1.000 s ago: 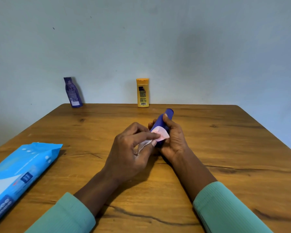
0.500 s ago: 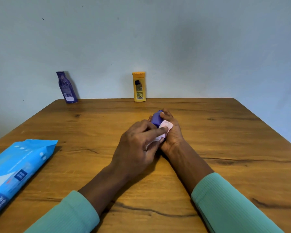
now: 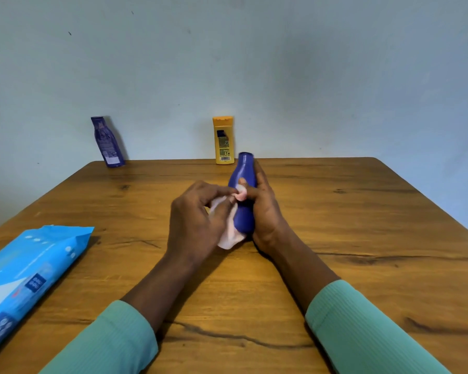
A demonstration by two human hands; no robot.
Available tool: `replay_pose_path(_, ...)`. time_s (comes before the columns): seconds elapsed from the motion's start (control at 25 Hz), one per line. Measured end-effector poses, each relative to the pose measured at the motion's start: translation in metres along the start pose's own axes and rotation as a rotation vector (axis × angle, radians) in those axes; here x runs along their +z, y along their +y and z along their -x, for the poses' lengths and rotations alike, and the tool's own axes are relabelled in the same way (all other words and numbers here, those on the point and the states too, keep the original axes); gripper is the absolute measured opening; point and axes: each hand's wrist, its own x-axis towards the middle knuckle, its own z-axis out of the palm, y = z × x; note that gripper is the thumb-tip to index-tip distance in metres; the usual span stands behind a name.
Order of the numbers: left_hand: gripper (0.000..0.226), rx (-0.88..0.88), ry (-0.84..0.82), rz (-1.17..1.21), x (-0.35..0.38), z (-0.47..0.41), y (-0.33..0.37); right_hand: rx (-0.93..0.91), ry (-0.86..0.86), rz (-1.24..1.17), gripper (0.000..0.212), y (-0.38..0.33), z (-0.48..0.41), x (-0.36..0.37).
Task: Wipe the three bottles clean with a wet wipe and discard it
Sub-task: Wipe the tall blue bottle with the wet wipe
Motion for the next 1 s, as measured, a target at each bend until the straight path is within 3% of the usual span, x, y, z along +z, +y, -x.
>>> replay_pose_path(0.08, 0.016, -0.110, 0.082, 0.080, -0.004, -0.006, -0.006, -0.040, -0.051, 0.133, 0.059, 0.004, 0.002, 0.006)
replay_pose_path(0.24, 0.016, -0.185, 0.102, 0.115, -0.003, -0.004, -0.012, -0.038, -0.033, 0.177, 0.049, 0.007, 0.001, 0.005)
replay_pose_path(0.4, 0.023, -0.315, 0.297, 0.281, -0.015, -0.021, -0.017, -0.324, 0.033, 0.516, 0.052, 0.011, 0.011, 0.011)
replay_pose_path(0.52, 0.024, -0.261, 0.370, 0.346, -0.029, -0.029, -0.024, -0.444, 0.089, 0.655, 0.054, 0.011, 0.017, 0.018)
replay_pose_path(0.64, 0.023, -0.180, 0.370, 0.318, -0.031, -0.027, -0.024, -0.536, 0.028, 0.851, 0.057, 0.017, 0.022, 0.017)
replay_pose_path(0.88, 0.033, 0.181, 0.121, -0.009, -0.021, -0.016, -0.013, -0.578, 0.078, 0.944, 0.061, 0.020, 0.013, 0.008)
replay_pose_path(1.0, 0.034, 0.070, 0.165, 0.053, -0.024, -0.020, -0.017, -0.584, 0.057, 1.006, 0.061, 0.019, 0.012, 0.007)
